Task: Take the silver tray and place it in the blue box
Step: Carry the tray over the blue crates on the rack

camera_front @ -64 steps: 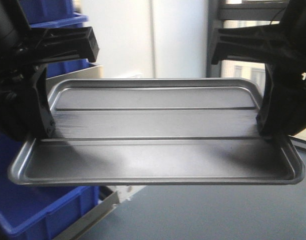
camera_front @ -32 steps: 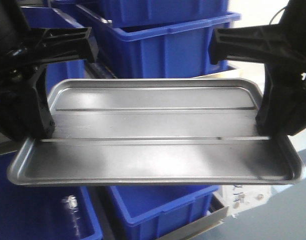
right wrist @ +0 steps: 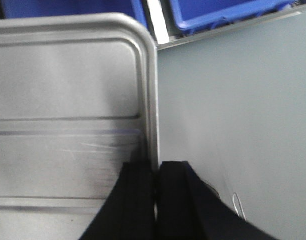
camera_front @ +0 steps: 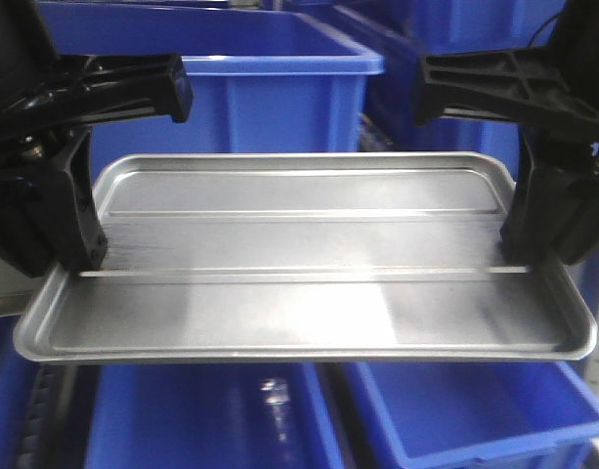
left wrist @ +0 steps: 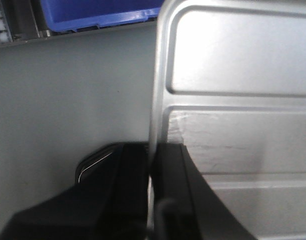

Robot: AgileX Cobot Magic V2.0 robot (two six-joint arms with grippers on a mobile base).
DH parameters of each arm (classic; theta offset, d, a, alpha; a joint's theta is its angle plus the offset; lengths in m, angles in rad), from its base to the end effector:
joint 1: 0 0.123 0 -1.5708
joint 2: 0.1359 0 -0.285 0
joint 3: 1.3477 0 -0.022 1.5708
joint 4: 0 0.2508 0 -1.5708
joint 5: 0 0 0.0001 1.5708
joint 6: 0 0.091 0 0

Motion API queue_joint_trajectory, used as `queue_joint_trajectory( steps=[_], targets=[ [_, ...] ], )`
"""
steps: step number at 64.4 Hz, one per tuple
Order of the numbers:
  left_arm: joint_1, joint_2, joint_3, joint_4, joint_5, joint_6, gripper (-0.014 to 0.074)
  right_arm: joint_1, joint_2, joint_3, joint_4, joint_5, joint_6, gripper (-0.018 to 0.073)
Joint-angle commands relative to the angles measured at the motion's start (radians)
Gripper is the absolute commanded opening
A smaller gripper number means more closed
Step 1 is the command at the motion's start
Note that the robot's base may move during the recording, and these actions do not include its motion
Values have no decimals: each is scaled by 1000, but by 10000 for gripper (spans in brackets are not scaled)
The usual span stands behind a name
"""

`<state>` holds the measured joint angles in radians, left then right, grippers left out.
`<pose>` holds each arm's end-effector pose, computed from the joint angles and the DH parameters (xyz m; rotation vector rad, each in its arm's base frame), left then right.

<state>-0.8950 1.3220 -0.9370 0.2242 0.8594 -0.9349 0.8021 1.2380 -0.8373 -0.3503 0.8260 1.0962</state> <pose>0.1690 -0.1863 0.2719 0.0968 2.7181 -0.2848 0.1756 0.1485 0.2672 0.1472 2.6326 0.2284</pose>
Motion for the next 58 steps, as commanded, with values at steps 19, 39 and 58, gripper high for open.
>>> queue_joint_trajectory(
  steps=[19, 39, 58],
  targets=[
    [-7, -31, -26, 24, -2, -9, -6, -2, -27, -23, -46, -11, 0, 52],
    [-7, -31, -26, 24, -2, -9, -6, -2, -27, -23, -46, -11, 0, 52],
    [-7, -31, -26, 24, -2, -9, -6, -2, -27, -23, -46, -11, 0, 52]
  ],
)
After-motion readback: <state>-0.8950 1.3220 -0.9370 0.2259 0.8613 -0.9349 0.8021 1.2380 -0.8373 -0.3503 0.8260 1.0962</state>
